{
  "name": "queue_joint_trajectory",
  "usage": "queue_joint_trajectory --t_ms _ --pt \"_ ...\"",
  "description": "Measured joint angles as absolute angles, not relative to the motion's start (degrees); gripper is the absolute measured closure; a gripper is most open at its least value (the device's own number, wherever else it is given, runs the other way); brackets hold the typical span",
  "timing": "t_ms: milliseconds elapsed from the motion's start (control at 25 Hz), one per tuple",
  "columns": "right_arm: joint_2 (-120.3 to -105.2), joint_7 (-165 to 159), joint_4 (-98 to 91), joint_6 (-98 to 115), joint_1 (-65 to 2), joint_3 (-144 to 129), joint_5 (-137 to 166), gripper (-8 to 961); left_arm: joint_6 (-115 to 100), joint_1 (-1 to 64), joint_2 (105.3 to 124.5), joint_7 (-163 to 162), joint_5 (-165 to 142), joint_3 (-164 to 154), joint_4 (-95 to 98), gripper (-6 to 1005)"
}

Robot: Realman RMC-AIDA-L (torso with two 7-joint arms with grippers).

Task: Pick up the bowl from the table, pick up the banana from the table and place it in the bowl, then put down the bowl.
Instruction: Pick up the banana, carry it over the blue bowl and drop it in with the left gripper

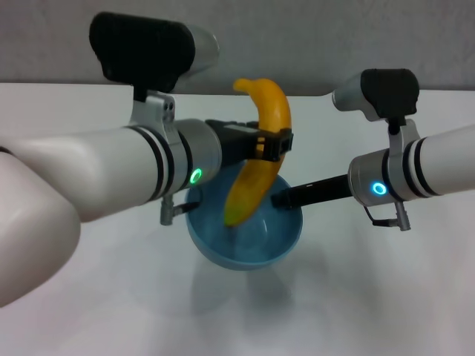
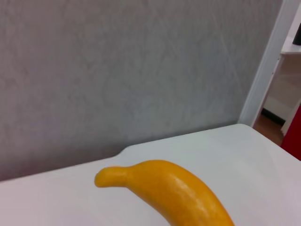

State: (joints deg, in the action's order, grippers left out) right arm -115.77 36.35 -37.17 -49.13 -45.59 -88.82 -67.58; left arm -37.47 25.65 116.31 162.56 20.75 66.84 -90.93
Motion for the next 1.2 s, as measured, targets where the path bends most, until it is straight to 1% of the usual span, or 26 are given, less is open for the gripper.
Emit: queue_joint_trajectory --t_ms 520,1200 --pt "-115.29 36.3 -36.7 -48.6 -44.09 -87.52 -67.11 920 -35.47 25.62 116.17 162.73 22.53 66.28 -87.28 509" --pt "-115.24 36.48 -37.25 -48.78 -43.85 -87.48 -66.86 920 -33.52 25.57 116.1 162.78 23.45 64.96 -85.86 508"
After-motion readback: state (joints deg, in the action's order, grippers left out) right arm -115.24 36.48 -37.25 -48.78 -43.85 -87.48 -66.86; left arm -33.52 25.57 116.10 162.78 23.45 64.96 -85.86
